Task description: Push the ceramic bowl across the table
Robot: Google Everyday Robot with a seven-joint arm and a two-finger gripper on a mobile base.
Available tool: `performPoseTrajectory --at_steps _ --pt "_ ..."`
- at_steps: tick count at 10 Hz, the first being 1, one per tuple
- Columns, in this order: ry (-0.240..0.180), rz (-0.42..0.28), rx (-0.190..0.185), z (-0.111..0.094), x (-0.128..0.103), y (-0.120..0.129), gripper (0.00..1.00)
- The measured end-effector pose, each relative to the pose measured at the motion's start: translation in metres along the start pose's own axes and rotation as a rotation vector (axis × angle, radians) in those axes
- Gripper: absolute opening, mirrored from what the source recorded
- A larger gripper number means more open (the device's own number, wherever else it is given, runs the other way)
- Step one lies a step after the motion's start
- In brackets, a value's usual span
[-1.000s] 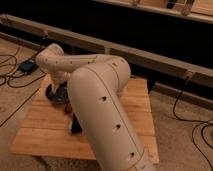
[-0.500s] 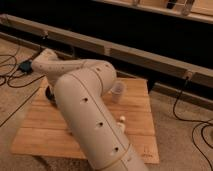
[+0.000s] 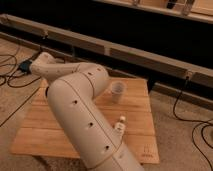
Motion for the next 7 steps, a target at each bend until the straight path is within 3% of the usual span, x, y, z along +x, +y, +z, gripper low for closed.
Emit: performPoseTrajectory --at_steps 7 --pt "0.067 -0.079 -0.033 0.007 0.028 0.021 0.8"
